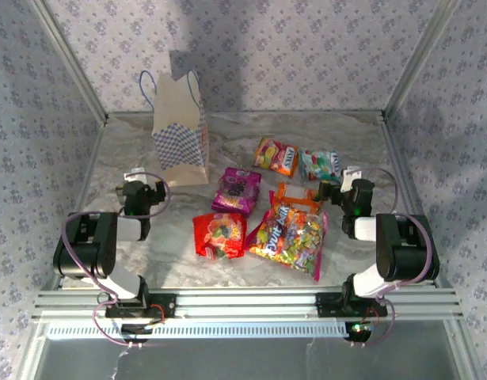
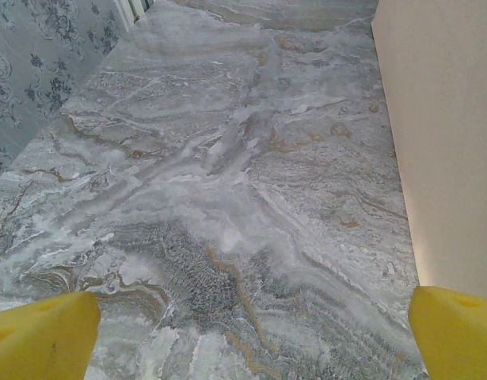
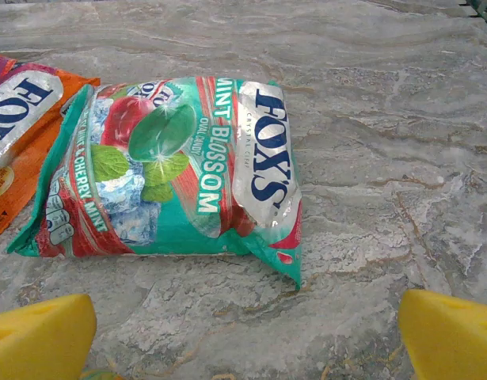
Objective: Place the snacks into the paper bag
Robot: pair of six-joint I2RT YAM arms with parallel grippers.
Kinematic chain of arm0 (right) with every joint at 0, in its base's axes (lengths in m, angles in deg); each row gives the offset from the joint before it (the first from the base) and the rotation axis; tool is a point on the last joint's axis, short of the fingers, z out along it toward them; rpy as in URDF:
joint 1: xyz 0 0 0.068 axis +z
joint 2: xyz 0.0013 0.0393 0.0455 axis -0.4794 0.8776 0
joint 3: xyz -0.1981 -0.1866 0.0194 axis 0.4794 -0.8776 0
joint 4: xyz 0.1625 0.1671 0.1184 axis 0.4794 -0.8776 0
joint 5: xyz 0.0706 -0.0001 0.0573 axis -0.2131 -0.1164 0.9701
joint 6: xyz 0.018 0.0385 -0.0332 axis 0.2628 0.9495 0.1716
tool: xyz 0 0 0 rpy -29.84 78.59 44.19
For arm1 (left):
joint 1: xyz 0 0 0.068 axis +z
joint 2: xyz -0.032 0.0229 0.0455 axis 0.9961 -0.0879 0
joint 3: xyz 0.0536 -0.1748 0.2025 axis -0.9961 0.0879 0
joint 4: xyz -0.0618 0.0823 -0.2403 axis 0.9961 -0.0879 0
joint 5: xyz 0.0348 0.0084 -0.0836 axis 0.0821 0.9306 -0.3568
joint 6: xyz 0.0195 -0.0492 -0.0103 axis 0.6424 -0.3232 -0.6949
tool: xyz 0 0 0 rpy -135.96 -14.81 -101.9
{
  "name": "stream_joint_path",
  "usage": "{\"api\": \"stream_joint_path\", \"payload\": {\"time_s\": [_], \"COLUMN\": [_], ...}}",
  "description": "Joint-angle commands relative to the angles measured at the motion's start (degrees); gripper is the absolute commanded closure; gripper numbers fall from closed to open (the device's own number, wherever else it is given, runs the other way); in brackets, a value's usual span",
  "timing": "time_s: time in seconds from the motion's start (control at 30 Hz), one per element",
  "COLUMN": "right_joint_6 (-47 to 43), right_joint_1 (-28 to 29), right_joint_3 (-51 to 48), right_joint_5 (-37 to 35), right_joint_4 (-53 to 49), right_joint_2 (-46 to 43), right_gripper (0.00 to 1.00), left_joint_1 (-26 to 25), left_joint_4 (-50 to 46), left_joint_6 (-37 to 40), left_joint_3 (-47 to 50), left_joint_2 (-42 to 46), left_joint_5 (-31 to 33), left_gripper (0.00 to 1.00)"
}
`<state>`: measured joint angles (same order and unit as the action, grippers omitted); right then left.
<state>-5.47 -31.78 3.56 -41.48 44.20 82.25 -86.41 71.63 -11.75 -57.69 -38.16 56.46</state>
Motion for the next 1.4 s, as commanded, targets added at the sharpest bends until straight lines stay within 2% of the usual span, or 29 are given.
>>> {"api": "stream_joint_path", "payload": {"time_s": [0.0,1.37], "right_joint_6": [-1.0,-1.1], "right_joint_1": [-0.1,0.3], "right_joint_3": [0.8,0.8], "right_joint_5": [0.4,-0.8], "right_joint_4": [0.7,0.7], "right_joint_2": [0.5,0.4], "right_gripper": [0.0,0.0], "left_joint_1": [0.4,0.4], "left_joint_4": [2.2,2.1], "left_joint_6": [-0.4,-0.5], "left_joint_3": [-0.8,-0.9], "left_joint_2": [0.4,0.3], "left_joint_5": [-0.7,-0.9], "left_gripper": [0.0,0.0]}}
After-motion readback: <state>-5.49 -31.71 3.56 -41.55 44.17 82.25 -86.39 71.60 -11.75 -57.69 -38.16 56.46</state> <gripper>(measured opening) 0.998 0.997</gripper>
